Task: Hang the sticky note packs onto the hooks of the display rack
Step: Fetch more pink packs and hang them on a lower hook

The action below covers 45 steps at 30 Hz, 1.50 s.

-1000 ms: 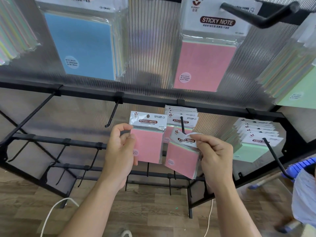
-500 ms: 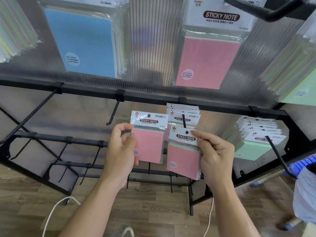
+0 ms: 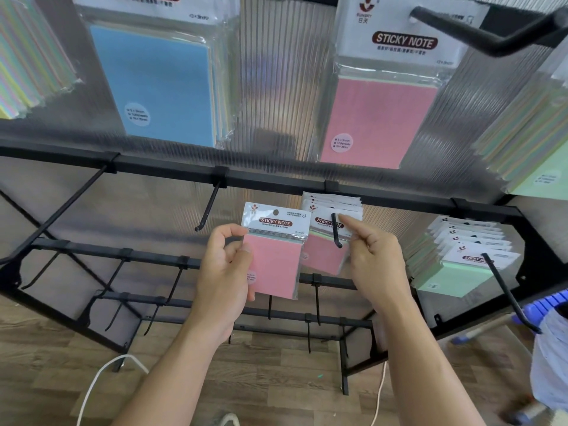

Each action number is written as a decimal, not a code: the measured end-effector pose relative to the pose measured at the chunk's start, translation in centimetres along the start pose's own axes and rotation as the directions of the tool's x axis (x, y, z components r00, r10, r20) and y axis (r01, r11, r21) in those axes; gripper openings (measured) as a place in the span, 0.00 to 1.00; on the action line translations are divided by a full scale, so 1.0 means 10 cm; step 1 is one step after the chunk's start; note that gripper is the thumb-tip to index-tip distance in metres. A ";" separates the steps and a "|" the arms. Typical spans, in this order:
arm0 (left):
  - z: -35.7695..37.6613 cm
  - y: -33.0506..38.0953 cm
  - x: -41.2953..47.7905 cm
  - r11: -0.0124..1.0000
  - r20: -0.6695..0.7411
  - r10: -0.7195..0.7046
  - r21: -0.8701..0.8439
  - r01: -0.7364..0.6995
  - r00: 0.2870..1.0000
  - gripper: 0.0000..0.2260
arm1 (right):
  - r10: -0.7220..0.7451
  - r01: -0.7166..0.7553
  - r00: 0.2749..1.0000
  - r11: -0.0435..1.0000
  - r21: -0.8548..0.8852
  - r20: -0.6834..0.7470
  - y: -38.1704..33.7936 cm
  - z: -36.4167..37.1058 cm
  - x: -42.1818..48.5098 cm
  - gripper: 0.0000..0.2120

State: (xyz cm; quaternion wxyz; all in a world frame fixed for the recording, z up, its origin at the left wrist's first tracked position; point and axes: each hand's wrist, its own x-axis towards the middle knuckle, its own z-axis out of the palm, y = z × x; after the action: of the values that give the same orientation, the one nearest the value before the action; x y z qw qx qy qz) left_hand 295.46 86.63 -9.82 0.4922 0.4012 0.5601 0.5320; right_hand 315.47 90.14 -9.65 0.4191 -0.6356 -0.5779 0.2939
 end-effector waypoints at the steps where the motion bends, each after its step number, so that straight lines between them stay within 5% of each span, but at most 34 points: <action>1: 0.01 0.01 0.00 1.000 0.013 0.007 0.001 -0.007 1.000 0.08 | -0.004 0.004 1.000 1.000 -0.011 0.001 -0.01 -0.02 0.01 0.19; 5: 0.07 0.03 -0.03 0.999 0.097 0.047 0.009 -0.048 0.994 0.07 | -0.049 0.040 0.992 0.996 -0.075 -0.115 -0.07 -0.04 -0.06 0.16; 8: 0.13 0.03 -0.07 0.995 0.176 0.082 0.038 -0.090 0.981 0.07 | -0.090 0.101 0.964 0.994 0.032 -0.251 -0.17 -0.06 -0.17 0.09; 16: 0.26 -0.07 -0.21 0.965 0.378 0.132 0.160 -0.206 0.916 0.12 | -0.003 0.059 0.977 0.965 0.256 -0.214 -0.10 -0.06 -0.30 0.05; 21: 0.30 -0.09 -0.21 0.945 0.413 0.097 0.247 -0.214 0.906 0.24 | -0.008 0.061 0.969 0.977 0.205 -0.249 -0.03 -0.05 -0.31 0.06; 31: 0.34 -0.21 -0.08 0.917 0.363 0.132 0.308 -0.253 0.922 0.24 | -0.018 0.042 0.978 0.993 0.114 -0.208 0.00 0.00 -0.21 0.10; 45: 0.57 -0.16 0.26 0.575 0.295 0.265 0.716 -0.396 0.918 0.20 | -0.118 0.081 0.962 0.985 -0.153 -0.247 -0.09 0.00 0.16 0.03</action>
State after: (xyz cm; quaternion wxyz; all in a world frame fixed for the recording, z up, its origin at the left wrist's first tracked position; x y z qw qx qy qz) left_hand 300.61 90.13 -11.44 0.2099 0.7083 0.6060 0.2951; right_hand 315.29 91.72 -8.65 0.4583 -0.6662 -0.5698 0.1465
